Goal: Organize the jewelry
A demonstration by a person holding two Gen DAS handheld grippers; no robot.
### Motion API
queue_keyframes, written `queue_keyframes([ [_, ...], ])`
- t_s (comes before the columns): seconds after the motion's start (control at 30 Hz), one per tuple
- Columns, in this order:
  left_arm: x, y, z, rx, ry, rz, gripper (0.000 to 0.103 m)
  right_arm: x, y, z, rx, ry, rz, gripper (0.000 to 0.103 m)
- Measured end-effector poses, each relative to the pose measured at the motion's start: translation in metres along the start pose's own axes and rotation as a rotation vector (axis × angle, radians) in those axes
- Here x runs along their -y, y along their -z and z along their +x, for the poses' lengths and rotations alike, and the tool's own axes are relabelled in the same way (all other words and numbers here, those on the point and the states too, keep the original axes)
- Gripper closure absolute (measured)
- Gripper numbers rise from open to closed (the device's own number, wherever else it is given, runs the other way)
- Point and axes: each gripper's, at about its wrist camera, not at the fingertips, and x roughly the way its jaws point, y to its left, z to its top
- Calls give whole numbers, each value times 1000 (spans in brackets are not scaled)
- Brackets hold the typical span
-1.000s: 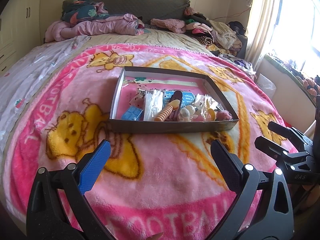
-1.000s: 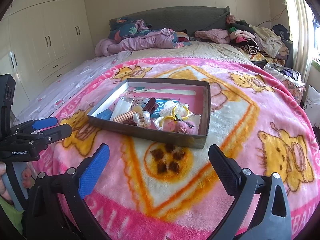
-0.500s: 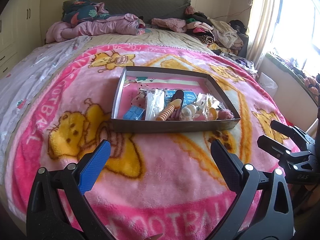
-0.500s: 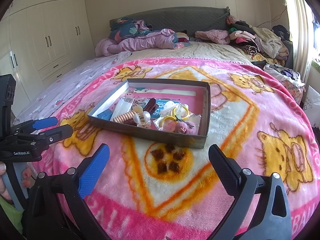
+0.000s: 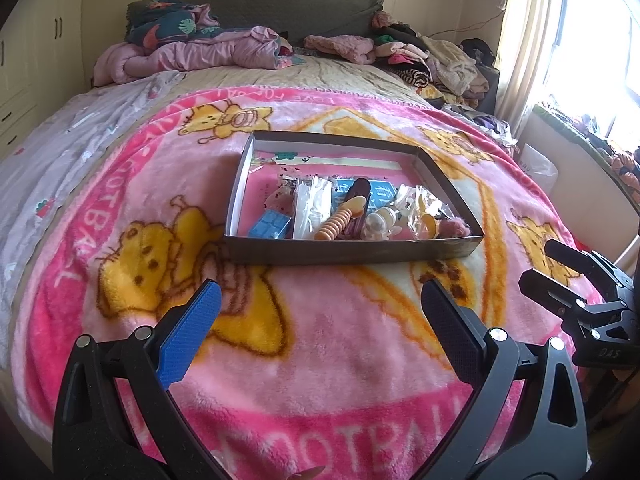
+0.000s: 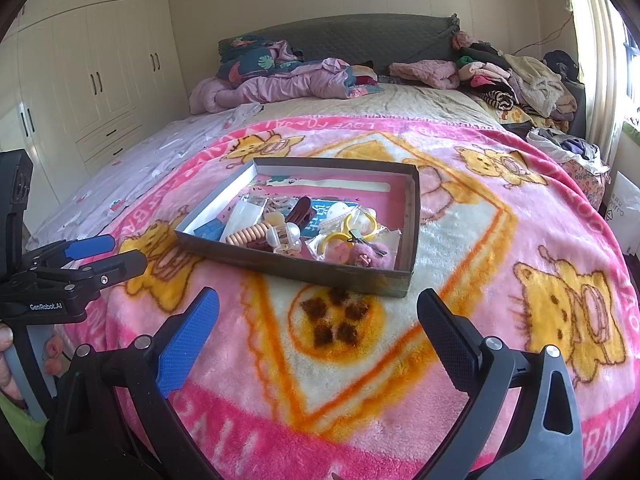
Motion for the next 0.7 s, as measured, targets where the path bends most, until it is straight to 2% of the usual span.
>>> queue_keyframes([
  [0.7,-3,0,0,1,-5,-4,11,0,0,0,1,2,2,6],
])
